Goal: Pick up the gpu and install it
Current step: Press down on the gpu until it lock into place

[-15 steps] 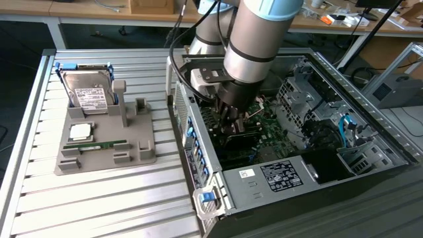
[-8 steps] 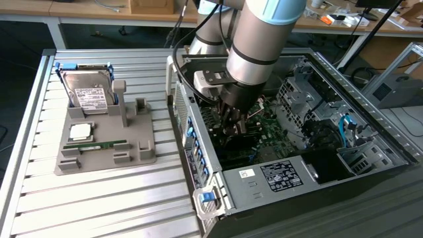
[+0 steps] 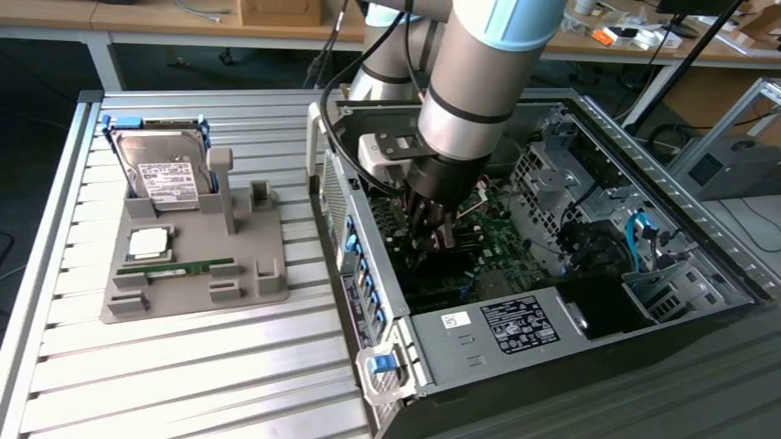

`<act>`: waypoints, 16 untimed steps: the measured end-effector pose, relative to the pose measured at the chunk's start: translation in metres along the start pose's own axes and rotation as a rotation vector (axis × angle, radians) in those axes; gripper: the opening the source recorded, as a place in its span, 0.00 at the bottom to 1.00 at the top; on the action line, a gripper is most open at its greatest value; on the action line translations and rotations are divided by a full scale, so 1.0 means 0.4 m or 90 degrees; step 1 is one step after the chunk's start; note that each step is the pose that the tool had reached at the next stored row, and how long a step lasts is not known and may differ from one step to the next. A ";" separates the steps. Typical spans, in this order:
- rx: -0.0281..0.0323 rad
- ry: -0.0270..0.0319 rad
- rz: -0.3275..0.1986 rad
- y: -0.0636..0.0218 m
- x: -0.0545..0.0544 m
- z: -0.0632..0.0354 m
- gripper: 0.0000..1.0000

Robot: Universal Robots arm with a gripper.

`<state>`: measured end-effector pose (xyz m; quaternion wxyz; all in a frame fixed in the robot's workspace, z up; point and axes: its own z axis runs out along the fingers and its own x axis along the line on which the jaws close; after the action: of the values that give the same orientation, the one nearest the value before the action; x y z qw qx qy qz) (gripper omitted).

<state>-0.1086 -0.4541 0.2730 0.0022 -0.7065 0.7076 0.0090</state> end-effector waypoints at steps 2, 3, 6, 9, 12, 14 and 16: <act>0.0002 -0.0003 0.000 0.000 0.000 0.002 0.10; 0.0001 -0.0001 0.000 0.000 0.000 0.003 0.10; 0.0000 0.0000 0.000 0.000 0.001 0.004 0.10; 0.0001 -0.0001 0.000 0.000 0.001 0.007 0.10; 0.0000 0.0001 0.000 0.000 0.002 0.011 0.10; -0.0001 0.0000 0.000 0.000 0.002 0.014 0.10; -0.0001 0.0001 0.000 0.000 0.003 0.015 0.10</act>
<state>-0.1086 -0.4550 0.2669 0.0021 -0.7065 0.7076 0.0090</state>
